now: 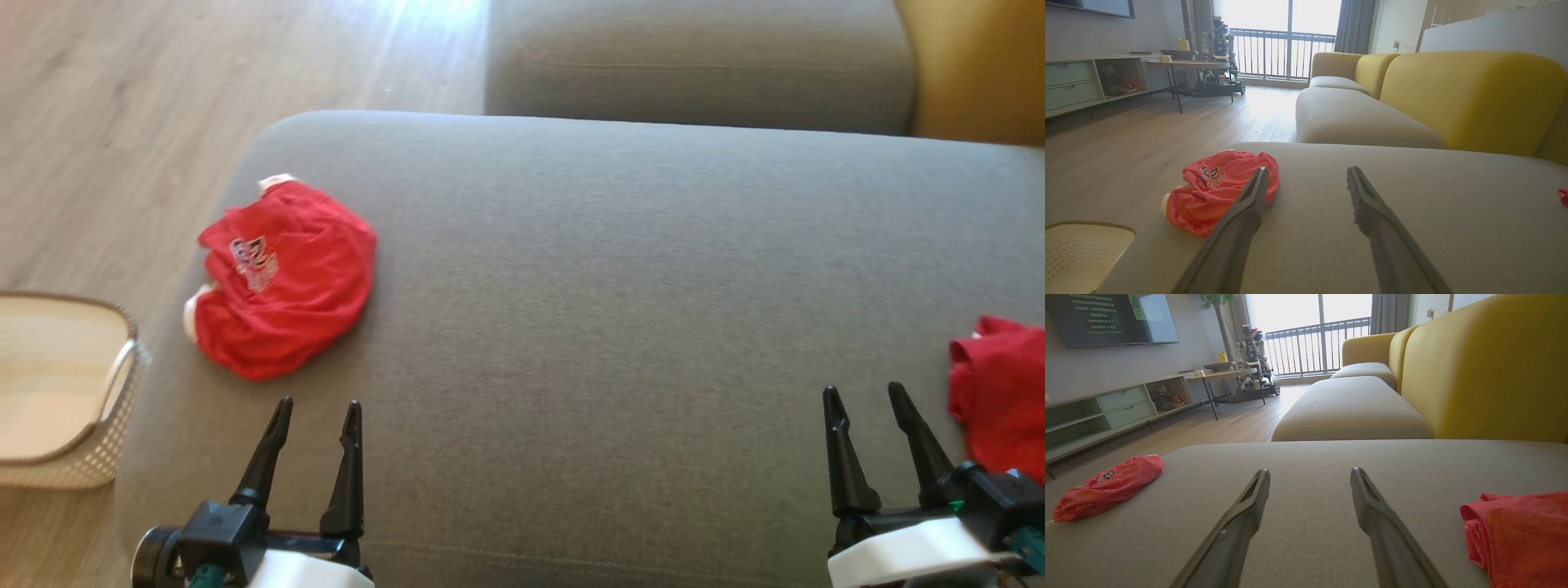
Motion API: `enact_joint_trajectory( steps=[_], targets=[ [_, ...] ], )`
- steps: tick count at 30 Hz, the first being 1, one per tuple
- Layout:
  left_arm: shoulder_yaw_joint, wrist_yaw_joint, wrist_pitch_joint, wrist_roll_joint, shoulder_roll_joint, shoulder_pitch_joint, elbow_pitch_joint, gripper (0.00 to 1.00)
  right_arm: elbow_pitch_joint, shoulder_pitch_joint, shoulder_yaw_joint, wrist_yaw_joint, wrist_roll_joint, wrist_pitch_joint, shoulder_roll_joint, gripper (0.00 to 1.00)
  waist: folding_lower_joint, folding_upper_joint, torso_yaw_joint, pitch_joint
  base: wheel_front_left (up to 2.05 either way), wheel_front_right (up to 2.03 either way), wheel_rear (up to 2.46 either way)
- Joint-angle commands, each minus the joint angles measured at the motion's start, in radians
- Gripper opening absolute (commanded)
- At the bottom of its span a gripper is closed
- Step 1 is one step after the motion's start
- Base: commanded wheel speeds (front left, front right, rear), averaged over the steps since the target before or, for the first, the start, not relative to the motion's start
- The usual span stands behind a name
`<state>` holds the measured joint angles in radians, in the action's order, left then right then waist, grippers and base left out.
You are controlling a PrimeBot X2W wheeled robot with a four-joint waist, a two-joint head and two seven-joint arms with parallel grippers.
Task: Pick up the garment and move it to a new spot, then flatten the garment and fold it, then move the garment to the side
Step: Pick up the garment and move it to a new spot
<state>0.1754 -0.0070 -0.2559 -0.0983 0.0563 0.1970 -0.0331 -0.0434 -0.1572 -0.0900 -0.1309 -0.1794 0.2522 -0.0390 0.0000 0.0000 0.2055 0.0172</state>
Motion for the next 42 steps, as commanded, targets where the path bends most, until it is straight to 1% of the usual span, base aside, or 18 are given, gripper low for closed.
enact_joint_trajectory(
  steps=[1,7,10,14,17,22,24,27,29,31,32,33,34,35,37,39,42],
  targets=[
    [-0.037,0.010,-0.006,0.000,-0.006,-0.049,-0.040,1.00,0.030,0.024,0.028,0.000,-0.008,0.009,-0.011,1.00,0.0000,0.0000,0.039,-0.006,0.00,0.00,0.00],
    [-0.039,0.032,-0.006,-0.022,-0.006,-0.048,-0.047,1.00,0.047,0.022,0.053,0.000,-0.009,0.009,-0.011,1.00,0.0000,0.0000,0.140,-0.005,0.00,0.00,0.00],
    [-0.037,0.034,-0.006,-0.018,-0.006,-0.048,-0.049,1.00,0.052,0.019,0.062,0.000,-0.007,0.010,-0.011,1.00,0.0000,0.0000,0.193,-0.005,0.00,0.00,0.00],
    [-0.030,0.030,-0.006,-0.003,-0.006,-0.044,-0.049,1.00,0.022,0.018,0.076,0.000,-0.023,0.010,-0.011,1.00,0.0000,0.0000,0.255,-0.004,0.00,0.00,0.00],
    [-0.030,0.037,-0.006,-0.010,-0.006,-0.043,-0.049,1.00,0.010,0.022,0.080,0.000,-0.022,0.010,-0.011,1.00,0.0000,0.0000,0.296,-0.004,0.00,0.00,0.00],
    [-0.046,0.060,-0.006,-0.030,-0.006,-0.033,-0.067,1.00,-0.014,0.042,0.109,0.000,-0.001,0.010,-0.011,1.00,0.0000,0.0000,0.312,-0.027,0.00,0.00,0.00],
    [-0.053,0.068,-0.006,-0.078,-0.006,-0.031,-0.066,1.00,-0.019,0.051,0.113,0.000,0.010,0.010,-0.011,1.00,0.0000,0.0000,0.315,-0.039,0.00,0.00,0.00],
    [-0.070,0.049,-0.006,-0.109,-0.006,-0.043,-0.047,1.00,-0.033,0.057,0.118,0.000,0.028,0.010,-0.011,1.00,0.0000,0.0000,0.315,-0.057,0.00,0.00,0.00],
    [-0.089,0.023,-0.006,-0.110,-0.006,-0.073,-0.036,1.00,-0.040,0.059,0.109,0.000,0.044,0.010,-0.011,1.00,0.0000,0.0000,0.316,-0.078,0.00,0.00,0.00],
    [-0.119,-0.012,-0.006,-0.127,-0.006,-0.128,-0.032,1.00,-0.043,0.065,0.099,0.000,0.066,0.010,-0.011,1.00,0.0000,0.0000,0.309,-0.112,0.00,0.00,0.00],
    [-0.119,-0.012,-0.006,-0.127,-0.006,-0.128,-0.032,1.00,-0.043,0.065,0.099,0.000,0.066,0.010,-0.011,1.00,0.0000,0.0000,0.309,-0.112,0.00,0.00,0.00],
    [-0.153,-0.067,-0.006,-0.172,-0.006,-0.206,-0.022,1.00,-0.050,0.078,0.092,0.000,0.092,0.010,-0.011,1.00,0.0000,0.0000,0.297,-0.152,0.00,0.00,0.00],
    [-0.153,-0.067,-0.006,-0.172,-0.006,-0.206,-0.022,1.00,-0.050,0.078,0.092,0.000,0.092,0.010,-0.011,1.00,0.0000,0.0000,0.297,-0.152,0.00,0.00,0.00],
    [-0.168,-0.090,-0.006,-0.193,-0.005,-0.250,-0.007,1.00,-0.054,0.088,0.090,0.000,0.109,0.010,-0.011,1.00,0.0000,0.0000,0.290,-0.172,0.00,0.00,0.00],
    [-0.186,-0.114,-0.006,-0.227,0.019,-0.352,0.032,1.00,-0.060,0.112,0.086,0.000,0.144,0.010,-0.011,1.00,0.0000,0.0000,0.275,-0.212,0.00,0.00,0.00],
    [-0.175,-0.122,-0.006,-0.265,0.064,-0.463,0.089,1.00,-0.064,0.139,0.080,0.000,0.180,0.010,-0.011,1.00,0.0000,0.0000,0.260,-0.250,0.00,0.00,0.00],
    [-0.086,-0.123,-0.001,-0.357,0.164,-0.639,0.195,1.00,-0.073,0.188,0.078,0.000,0.235,0.010,-0.011,1.00,0.0000,0.0000,0.236,-0.304,0.00,0.00,0.00]
  ],
)
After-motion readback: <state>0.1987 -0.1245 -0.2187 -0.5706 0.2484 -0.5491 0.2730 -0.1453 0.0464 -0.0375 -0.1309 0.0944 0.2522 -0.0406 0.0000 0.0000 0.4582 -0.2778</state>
